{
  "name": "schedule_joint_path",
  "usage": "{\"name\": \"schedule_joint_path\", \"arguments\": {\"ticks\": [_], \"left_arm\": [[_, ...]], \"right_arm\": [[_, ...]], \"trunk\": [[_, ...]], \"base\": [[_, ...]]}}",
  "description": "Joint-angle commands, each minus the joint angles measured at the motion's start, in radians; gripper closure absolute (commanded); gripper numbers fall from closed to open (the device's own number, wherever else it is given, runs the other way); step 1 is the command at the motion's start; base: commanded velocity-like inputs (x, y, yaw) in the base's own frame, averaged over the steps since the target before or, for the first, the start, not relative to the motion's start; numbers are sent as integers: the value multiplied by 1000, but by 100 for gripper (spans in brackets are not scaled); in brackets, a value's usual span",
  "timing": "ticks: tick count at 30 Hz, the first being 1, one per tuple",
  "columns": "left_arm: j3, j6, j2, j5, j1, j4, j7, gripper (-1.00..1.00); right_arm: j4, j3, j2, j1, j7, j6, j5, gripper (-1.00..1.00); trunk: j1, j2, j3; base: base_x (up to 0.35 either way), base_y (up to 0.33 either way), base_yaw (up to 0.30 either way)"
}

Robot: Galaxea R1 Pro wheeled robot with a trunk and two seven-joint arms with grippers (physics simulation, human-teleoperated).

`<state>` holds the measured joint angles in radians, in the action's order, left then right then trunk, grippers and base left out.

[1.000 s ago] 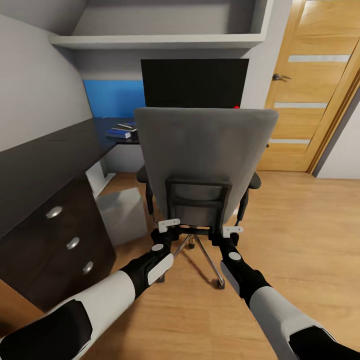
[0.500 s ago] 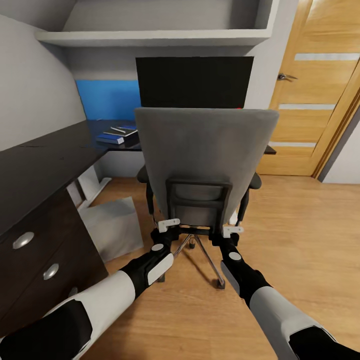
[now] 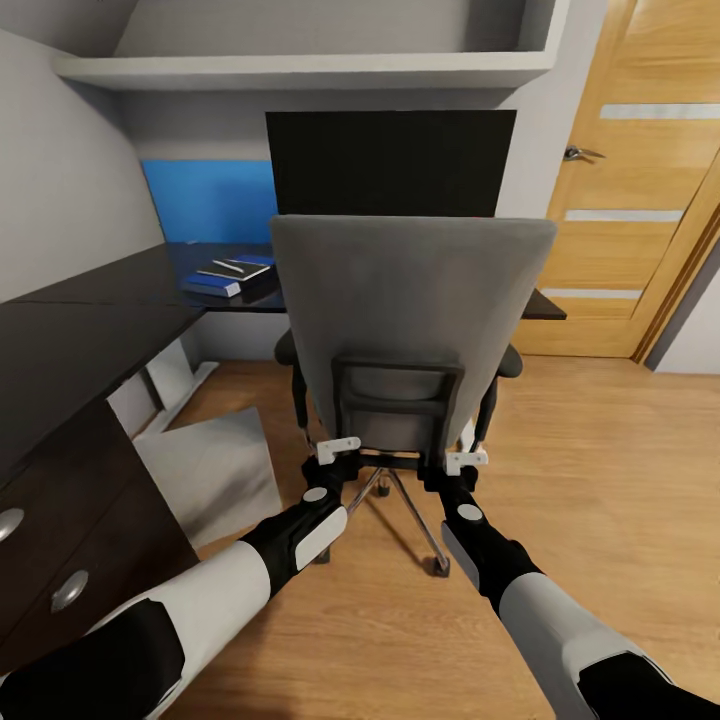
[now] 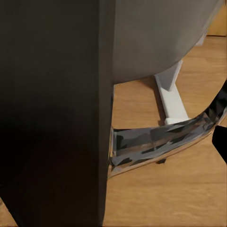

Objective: In the bedroom, organize the workspace by keeping the computer under the desk, ensuring the monitor is on the desk, placing the keyboard on the desk next to the monitor, placing the mouse on the desk next to the keyboard, moving the folder from the swivel chair onto the desk next to the mouse, stacking the notebook on top of the folder with the pen on top of the notebook, and positioning the swivel chair next to the desk.

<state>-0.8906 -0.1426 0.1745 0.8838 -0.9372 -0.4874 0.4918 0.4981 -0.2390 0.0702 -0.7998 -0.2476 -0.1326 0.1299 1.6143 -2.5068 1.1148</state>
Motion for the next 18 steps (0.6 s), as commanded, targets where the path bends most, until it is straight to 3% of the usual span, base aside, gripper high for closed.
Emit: {"name": "schedule_joint_path", "arguments": {"ticks": [1, 9, 18], "left_arm": [[-8, -8, 0, 11, -2, 1, 6, -100], [-8, -9, 0, 10, -2, 1, 7, -100], [-8, -9, 0, 9, -2, 1, 7, -100]], "right_arm": [[-1, -6, -1, -1, -9, -5, 11, -100], [-1, -6, -1, -1, -9, -8, 11, -100], [-3, -6, -1, -1, -9, -28, 11, -100]], "trunk": [[0, 0, 1], [0, 0, 1], [0, 0, 1]], "base": [[-116, -100, 0], [-208, -150, 0], [-108, -17, 0]]}}
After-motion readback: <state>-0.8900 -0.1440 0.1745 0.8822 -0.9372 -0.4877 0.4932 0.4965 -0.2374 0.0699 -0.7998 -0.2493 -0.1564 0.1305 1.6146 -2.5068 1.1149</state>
